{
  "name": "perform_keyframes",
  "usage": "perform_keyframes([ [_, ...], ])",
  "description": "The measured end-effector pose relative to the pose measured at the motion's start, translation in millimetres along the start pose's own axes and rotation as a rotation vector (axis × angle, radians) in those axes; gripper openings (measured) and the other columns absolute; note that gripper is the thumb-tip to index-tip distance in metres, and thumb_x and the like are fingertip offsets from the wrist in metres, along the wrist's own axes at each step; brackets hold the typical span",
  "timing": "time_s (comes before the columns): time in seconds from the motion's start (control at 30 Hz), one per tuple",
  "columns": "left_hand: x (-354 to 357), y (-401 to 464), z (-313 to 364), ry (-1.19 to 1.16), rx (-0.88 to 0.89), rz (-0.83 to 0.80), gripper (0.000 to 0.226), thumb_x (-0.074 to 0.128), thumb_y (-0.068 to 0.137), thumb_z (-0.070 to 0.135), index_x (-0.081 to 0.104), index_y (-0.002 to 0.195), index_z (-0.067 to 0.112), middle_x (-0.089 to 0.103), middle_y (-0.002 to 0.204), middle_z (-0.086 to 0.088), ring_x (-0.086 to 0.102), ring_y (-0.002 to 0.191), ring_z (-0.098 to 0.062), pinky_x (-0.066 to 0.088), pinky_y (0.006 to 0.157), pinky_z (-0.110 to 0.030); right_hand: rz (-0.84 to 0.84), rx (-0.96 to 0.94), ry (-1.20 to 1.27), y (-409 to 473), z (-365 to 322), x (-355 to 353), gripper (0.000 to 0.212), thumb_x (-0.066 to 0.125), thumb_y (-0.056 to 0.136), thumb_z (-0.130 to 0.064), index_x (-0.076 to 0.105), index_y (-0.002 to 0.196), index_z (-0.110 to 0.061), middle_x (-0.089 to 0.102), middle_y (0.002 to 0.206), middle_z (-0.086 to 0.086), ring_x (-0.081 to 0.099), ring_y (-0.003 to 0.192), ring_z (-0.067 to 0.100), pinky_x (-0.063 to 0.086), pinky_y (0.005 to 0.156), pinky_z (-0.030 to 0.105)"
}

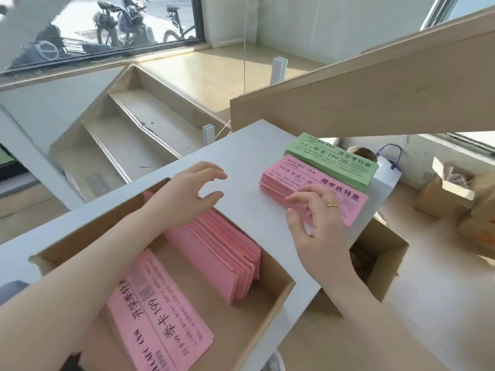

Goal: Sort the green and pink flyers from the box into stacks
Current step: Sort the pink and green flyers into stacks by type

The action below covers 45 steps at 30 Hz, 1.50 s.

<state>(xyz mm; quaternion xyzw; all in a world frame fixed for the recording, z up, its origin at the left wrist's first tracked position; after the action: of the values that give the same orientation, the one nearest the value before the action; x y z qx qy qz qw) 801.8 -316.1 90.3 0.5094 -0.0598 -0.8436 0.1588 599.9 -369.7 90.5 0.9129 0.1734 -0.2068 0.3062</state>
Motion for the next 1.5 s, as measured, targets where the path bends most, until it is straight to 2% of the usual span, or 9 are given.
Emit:
perform_keyframes([
  [0.23, -20, -88, -40, 0.122, -0.070, -0.178, 0.029, 0.060, 0.087, 0.022, 0.060, 0.116, 0.020, 0.063, 0.108, 0.006, 0.055, 0.086, -0.008, 0.044, 0.081, -0.022, -0.266, -0.033, -0.097, -59, -73, 65, 0.011, 0.057, 0.086, -0.010, 0.065, 0.086, -0.019, 0.055, 0.086, -0.012, 0.049, 0.071, -0.005, 0.037, 0.068, 0.006],
  [0.5, 25, -141, -109, 0.401, -0.382, -0.640, 0.052, 0.057, 0.086, 0.040, 0.046, 0.130, 0.015, 0.053, 0.126, -0.003, 0.053, 0.111, -0.019, 0.046, 0.093, -0.033, -1.091, 0.280, -0.494, -134, -58, 169, 0.038, 0.044, 0.097, -0.030, 0.051, 0.123, -0.003, 0.055, 0.125, 0.012, 0.056, 0.100, 0.023, 0.048, 0.078, 0.031],
  [0.63, 42, -155, -128, 0.460, -0.527, -0.814, 0.057, 0.061, 0.086, 0.041, 0.045, 0.128, 0.006, 0.051, 0.123, -0.008, 0.057, 0.104, -0.022, 0.047, 0.088, -0.031, -1.277, 0.408, -0.706, -158, -34, 200, 0.044, 0.039, 0.098, -0.019, 0.032, 0.136, 0.002, 0.022, 0.145, 0.025, 0.048, 0.115, 0.037, 0.045, 0.081, 0.039],
  [0.73, 48, -158, -134, 0.456, -0.617, -0.880, 0.077, 0.063, 0.084, 0.044, 0.029, 0.140, 0.004, 0.033, 0.140, -0.014, 0.052, 0.117, -0.027, 0.045, 0.098, -0.033, -1.265, 0.437, -0.727, -157, -35, 208, 0.041, 0.040, 0.098, -0.012, 0.032, 0.135, 0.003, 0.022, 0.144, 0.024, 0.040, 0.124, 0.035, 0.040, 0.094, 0.039],
  [0.83, 45, -158, -133, 0.459, -0.631, -0.888, 0.081, 0.062, 0.084, 0.047, 0.026, 0.141, 0.003, 0.032, 0.142, -0.015, 0.045, 0.124, -0.027, 0.041, 0.102, -0.033, -1.181, 0.510, -0.629, -156, -30, 210, 0.036, 0.043, 0.095, -0.009, 0.040, 0.129, 0.004, 0.038, 0.130, 0.023, 0.048, 0.108, 0.030, 0.039, 0.079, 0.033],
  [0.93, 45, -164, -138, 0.397, -0.642, -0.916, 0.068, 0.068, 0.080, 0.044, 0.044, 0.129, 0.003, 0.054, 0.120, -0.008, 0.056, 0.107, -0.024, 0.046, 0.091, -0.029, -1.122, 0.589, -0.485, -154, -28, 208, 0.037, 0.054, 0.092, -0.015, 0.047, 0.122, 0.005, 0.051, 0.104, 0.015, 0.047, 0.087, 0.022, 0.039, 0.073, 0.029],
  [1.1, 51, -173, -141, 0.143, -0.722, -0.937, 0.037, 0.071, 0.080, 0.034, 0.061, 0.105, 0.009, 0.071, 0.098, -0.004, 0.069, 0.083, -0.021, 0.055, 0.081, -0.032, -1.077, 0.742, -0.329, -153, -24, 200, 0.044, 0.070, 0.084, -0.026, 0.049, 0.118, -0.006, 0.057, 0.117, 0.009, 0.056, 0.097, 0.023, 0.049, 0.084, 0.033],
  [1.23, 43, -164, -128, 0.106, -0.578, -0.826, 0.024, 0.067, 0.084, 0.027, 0.064, 0.103, 0.013, 0.071, 0.099, -0.001, 0.068, 0.083, -0.017, 0.054, 0.080, -0.029, -1.060, 0.684, -0.366, -145, -21, 200, 0.041, 0.068, 0.083, -0.030, 0.055, 0.115, -0.007, 0.062, 0.112, 0.008, 0.062, 0.099, 0.023, 0.052, 0.086, 0.036],
  [1.5, -25, -118, -37, 0.146, -0.049, -0.410, 0.013, 0.059, 0.087, 0.022, 0.057, 0.073, 0.024, 0.060, 0.072, 0.008, 0.056, 0.068, -0.011, 0.052, 0.069, -0.035, -0.564, 0.260, 0.020, -69, -90, 155, 0.058, 0.065, 0.085, -0.024, 0.039, 0.137, -0.028, 0.045, 0.139, -0.012, 0.041, 0.127, 0.005, 0.035, 0.106, 0.030],
])
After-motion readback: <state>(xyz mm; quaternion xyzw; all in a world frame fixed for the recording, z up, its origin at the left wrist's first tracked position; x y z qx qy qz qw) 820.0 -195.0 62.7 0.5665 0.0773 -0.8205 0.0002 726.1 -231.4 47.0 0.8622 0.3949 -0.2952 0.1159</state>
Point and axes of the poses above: each hand's wrist, its own y-axis towards the middle knuckle, its own x-axis out of the palm, z = x × y, the point moved 10 cm from there along y, towards the middle knuckle
